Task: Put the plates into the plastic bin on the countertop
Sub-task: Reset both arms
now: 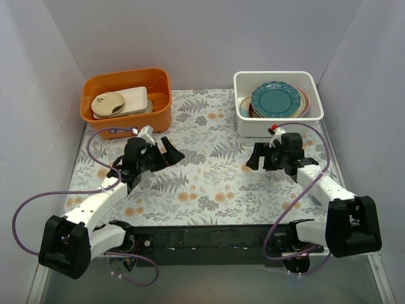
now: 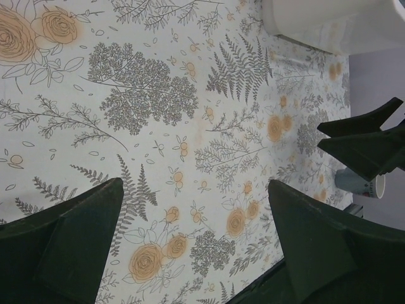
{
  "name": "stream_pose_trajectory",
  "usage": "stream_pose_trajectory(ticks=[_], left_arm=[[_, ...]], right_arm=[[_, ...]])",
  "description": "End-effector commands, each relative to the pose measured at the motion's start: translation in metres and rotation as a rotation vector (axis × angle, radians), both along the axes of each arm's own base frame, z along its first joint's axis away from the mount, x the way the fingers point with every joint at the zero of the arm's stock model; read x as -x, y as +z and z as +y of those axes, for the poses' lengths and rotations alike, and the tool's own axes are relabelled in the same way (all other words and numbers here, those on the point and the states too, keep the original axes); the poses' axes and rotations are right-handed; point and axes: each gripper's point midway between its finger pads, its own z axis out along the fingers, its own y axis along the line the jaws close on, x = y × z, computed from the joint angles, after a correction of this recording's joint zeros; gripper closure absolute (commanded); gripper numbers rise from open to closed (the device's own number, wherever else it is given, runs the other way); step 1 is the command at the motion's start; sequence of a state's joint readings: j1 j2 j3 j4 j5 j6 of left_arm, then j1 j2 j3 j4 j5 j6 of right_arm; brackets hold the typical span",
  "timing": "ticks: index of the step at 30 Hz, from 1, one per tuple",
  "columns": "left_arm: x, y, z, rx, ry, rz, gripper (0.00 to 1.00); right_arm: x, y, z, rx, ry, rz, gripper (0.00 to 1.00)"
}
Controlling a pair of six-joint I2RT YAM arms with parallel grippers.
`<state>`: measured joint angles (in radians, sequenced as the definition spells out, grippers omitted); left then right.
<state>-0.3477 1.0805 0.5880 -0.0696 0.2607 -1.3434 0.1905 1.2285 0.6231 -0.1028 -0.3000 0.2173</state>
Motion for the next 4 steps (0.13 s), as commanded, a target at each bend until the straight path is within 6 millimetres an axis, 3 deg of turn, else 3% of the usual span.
stream_pose_trajectory(ticks=[1, 4], left_arm=[[-0.001, 0.0096, -0.0036, 0.033, -0.023, -0.049, 0.02], [-0.0049, 0.0134, 0.0005, 0.033, 0.004, -0.097, 0.02]], right_arm=[[-0.0074, 0.0039, 0.0016, -0.013, 0.007, -0.031, 0.02], [-0.011, 0.0026, -0.0042, -0.001, -0.025, -0.034, 0.02]])
